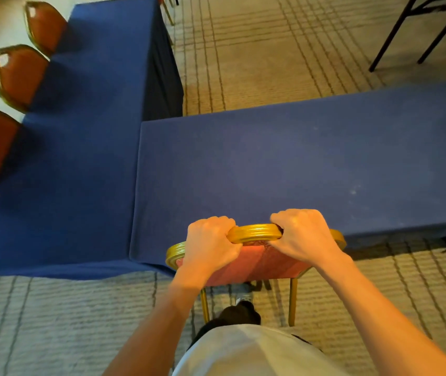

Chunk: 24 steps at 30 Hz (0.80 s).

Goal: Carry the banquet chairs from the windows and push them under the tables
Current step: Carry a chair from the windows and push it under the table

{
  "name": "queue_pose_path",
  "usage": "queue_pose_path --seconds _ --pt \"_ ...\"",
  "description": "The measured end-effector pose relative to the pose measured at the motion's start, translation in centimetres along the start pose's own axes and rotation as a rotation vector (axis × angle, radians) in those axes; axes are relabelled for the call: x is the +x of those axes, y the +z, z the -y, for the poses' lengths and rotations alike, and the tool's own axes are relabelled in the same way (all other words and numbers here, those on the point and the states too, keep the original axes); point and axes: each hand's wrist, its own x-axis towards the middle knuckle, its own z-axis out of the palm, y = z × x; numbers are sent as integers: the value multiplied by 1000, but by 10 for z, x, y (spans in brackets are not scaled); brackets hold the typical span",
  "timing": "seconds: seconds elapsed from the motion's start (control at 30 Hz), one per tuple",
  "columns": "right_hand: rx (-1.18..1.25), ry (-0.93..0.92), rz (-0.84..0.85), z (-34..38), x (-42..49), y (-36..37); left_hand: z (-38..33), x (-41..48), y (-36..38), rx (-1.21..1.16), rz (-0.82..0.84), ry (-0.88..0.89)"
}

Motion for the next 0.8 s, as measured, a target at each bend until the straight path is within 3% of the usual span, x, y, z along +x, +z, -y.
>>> queue_pose_path --seconds 0.23,0.43,0.8 --pt "76 18 205 -1 -12 5 -11 -17 10 42 23 -106" --pt "176 49 225 12 -47 10 -24 -50 10 25 186 -209" --pt "285 57 340 26 -99 27 -38 -109 21 -8 292 -288"
